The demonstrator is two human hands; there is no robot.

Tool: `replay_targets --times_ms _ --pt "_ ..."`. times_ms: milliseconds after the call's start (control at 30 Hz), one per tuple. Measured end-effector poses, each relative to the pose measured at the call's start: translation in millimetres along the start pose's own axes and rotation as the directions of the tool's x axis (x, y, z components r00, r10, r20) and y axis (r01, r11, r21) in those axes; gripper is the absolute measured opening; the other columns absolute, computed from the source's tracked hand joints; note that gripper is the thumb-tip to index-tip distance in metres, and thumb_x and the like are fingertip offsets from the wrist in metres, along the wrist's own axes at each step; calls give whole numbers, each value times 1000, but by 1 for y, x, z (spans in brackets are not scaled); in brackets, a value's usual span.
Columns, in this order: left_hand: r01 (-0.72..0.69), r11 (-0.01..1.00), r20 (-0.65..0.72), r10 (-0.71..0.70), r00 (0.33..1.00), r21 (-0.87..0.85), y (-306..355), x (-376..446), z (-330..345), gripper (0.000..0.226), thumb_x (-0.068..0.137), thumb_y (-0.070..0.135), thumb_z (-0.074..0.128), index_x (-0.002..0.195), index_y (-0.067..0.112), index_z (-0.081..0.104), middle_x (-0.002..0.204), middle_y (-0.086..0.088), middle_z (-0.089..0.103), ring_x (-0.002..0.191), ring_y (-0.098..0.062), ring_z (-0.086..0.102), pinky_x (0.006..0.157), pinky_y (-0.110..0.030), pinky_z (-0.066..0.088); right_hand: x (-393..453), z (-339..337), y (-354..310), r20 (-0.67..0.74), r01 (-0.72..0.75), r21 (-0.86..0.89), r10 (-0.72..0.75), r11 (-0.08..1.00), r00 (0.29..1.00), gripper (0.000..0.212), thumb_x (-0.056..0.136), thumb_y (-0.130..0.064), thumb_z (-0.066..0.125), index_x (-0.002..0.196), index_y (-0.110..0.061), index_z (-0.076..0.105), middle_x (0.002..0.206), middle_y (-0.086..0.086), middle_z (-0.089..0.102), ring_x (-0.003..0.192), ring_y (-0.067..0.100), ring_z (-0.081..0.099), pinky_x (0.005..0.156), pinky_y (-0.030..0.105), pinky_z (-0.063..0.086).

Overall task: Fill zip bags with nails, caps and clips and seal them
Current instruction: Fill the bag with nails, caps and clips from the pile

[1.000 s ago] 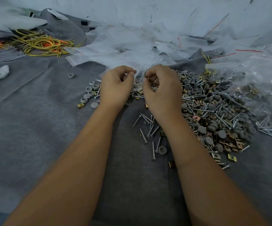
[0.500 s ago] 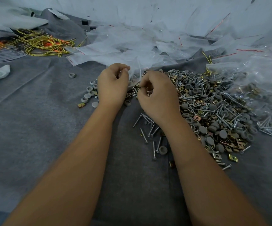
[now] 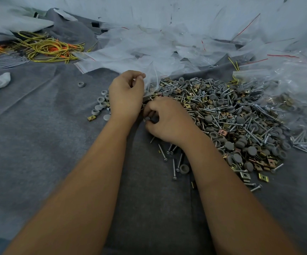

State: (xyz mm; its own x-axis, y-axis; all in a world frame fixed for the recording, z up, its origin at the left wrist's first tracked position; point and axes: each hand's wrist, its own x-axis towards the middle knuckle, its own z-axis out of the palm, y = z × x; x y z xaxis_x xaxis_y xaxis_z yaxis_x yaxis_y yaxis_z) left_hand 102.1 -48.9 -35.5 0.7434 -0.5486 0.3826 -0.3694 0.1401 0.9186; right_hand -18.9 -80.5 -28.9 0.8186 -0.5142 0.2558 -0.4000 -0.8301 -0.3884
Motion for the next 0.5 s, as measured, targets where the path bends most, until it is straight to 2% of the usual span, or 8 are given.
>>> replay_targets --times_ms 67,167,233,367,433,500 --pt "0 1000 2 0 1000 5 0 0 0 17 93 11 54 92 17 70 63 5 56 48 0 42 50 -16 34 0 0 1 -34 -5 -12 5 1000 999 15 75 -16 64 89 -19 69 91 0 60 91 21 56 80 38 49" --pt "-6 999 25 5 1000 34 1 -1 0 15 93 14 56 90 21 69 68 3 61 53 -1 46 56 -21 39 -3 -4 1 -224 -24 40 32 999 974 13 72 -14 64 84 -16 67 83 -3 61 87 19 55 76 36 48" --pt "-30 998 61 27 998 61 1 -2 0 16 93 13 55 90 22 68 71 0 63 55 -2 48 58 -25 42 -4 -6 1 -358 -17 119 59 993 932 9 71 -12 63 80 -14 64 81 -3 61 84 18 55 76 39 48" --pt "-90 985 148 67 987 148 1 -4 0 18 91 16 55 94 18 72 74 -7 68 62 -12 55 67 -34 50 -4 -10 2 -591 3 139 81 990 802 7 74 -13 65 78 -9 61 80 1 61 80 21 54 78 41 48" --pt "-119 979 203 84 976 168 2 -6 2 23 88 21 53 97 15 73 75 -10 69 67 -23 60 70 -42 53 -3 -11 4 -647 14 160 94 987 757 7 75 -14 65 77 -8 62 79 2 61 79 23 55 75 40 47" --pt "-140 974 233 97 968 177 3 -7 2 27 85 24 51 97 15 73 74 -13 68 70 -30 61 70 -45 53 -3 -9 6 -640 10 152 91 988 763 6 76 -13 67 77 -8 63 80 2 63 81 22 55 78 40 48"
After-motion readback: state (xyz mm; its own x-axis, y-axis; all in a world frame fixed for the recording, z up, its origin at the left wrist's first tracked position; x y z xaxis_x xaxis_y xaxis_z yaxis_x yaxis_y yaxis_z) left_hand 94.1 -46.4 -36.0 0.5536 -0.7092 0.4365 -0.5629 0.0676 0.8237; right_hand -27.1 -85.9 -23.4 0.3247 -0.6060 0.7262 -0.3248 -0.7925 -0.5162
